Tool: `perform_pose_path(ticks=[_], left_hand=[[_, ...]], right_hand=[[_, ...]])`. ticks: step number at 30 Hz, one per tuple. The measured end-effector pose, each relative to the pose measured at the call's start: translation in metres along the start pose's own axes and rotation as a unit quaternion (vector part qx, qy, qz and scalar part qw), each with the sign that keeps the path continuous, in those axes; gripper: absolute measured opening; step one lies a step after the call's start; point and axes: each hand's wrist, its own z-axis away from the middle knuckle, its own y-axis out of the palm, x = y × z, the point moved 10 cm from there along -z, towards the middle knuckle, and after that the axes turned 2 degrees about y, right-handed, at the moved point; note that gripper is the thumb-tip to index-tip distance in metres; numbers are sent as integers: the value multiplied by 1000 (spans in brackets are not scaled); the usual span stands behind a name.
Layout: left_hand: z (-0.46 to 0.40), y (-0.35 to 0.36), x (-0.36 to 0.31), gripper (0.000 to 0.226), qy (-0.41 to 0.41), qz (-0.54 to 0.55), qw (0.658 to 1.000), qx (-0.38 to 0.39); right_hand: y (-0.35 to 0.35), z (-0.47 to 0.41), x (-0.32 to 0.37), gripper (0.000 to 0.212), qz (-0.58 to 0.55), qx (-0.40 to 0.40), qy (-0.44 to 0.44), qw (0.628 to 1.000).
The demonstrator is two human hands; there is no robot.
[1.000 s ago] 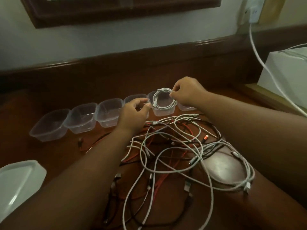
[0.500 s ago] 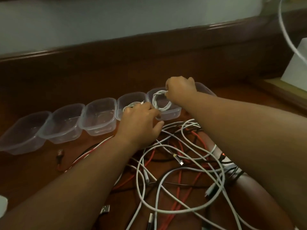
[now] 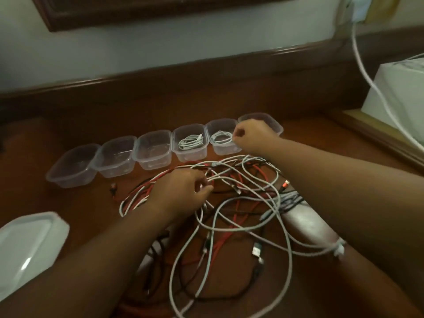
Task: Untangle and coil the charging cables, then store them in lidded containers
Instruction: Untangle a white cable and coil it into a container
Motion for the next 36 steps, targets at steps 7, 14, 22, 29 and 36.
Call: perform_pose_path(ticks=[7, 14, 22, 29, 36], left_hand=[[57, 10, -14, 27, -23, 4, 998, 52], [92, 12, -51, 23, 57, -13, 997, 51], [88, -68, -63, 5, 68, 59, 985, -145], [82, -92, -22, 10, -72, 188, 965, -169], [94, -104, -13, 38, -199, 428, 860, -193]], right_hand=[[30, 118, 21, 6, 19, 117, -48, 992], [49, 190, 23, 30, 28, 171, -72, 982], [-7, 202, 37, 16, -124, 72, -58, 988], [-101, 204, 51, 25, -561, -69, -20, 824], [-92, 204, 54, 16, -491, -14, -5, 871]])
